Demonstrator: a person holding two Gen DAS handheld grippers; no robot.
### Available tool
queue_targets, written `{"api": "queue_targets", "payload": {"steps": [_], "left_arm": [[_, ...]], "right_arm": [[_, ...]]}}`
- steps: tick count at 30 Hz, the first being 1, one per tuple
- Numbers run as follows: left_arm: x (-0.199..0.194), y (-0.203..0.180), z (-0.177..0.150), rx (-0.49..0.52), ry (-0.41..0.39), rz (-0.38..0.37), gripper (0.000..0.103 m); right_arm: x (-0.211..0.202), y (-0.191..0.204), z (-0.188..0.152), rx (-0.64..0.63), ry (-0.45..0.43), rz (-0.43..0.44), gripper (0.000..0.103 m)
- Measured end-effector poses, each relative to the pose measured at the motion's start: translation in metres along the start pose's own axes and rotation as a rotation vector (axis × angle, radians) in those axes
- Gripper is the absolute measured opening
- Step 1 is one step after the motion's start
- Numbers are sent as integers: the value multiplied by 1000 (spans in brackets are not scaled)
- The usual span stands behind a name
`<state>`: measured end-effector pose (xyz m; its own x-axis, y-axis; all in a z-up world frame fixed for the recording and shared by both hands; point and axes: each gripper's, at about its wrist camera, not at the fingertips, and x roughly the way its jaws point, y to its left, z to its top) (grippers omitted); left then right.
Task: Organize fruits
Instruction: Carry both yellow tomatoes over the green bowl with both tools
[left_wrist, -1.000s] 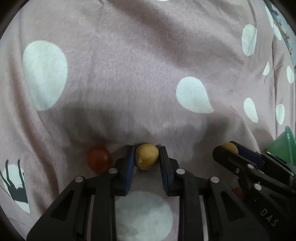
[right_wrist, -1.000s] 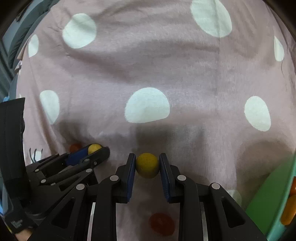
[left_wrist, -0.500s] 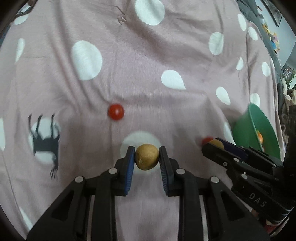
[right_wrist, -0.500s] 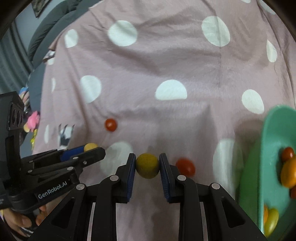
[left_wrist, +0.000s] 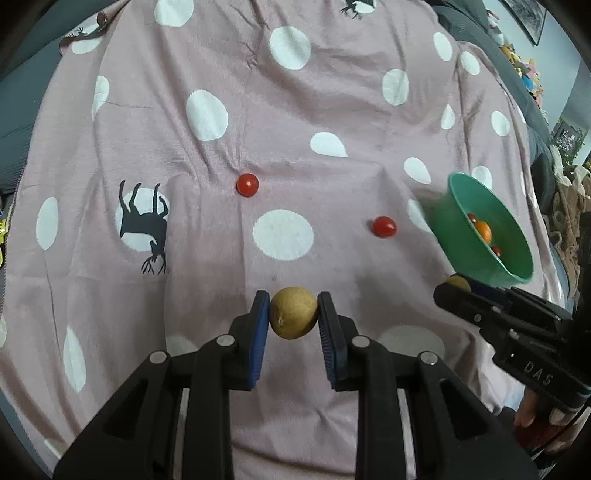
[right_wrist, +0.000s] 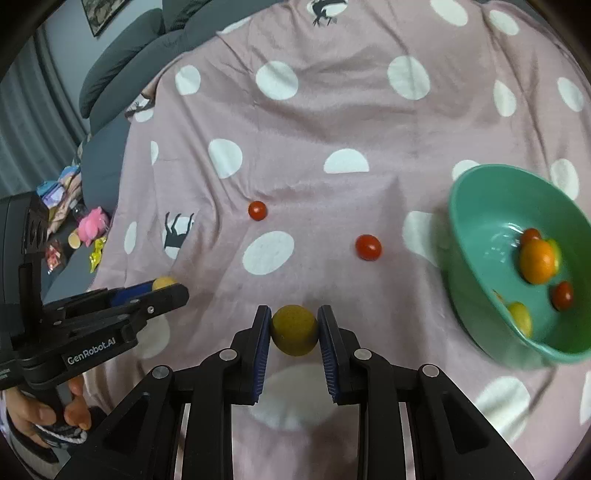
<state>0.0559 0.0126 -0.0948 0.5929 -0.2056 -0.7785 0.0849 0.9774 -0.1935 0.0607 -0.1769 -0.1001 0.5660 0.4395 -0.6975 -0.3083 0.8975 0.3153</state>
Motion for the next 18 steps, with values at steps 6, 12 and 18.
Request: {"api": "queue_targets", "payload": {"steps": [6,12,18], "left_arm": [[-16,-17,-7,32,-17,-22,26],[-21,-41,-6,86,-26,-40,26],[-16,-70,1,150,-23,-78,26]], "right_arm": [[-23,-4,-9,12,-36,-23,28],[-40,-16,-13,33,-75,-53,28],[-55,-38,-13,74,-119,-88,28]]}}
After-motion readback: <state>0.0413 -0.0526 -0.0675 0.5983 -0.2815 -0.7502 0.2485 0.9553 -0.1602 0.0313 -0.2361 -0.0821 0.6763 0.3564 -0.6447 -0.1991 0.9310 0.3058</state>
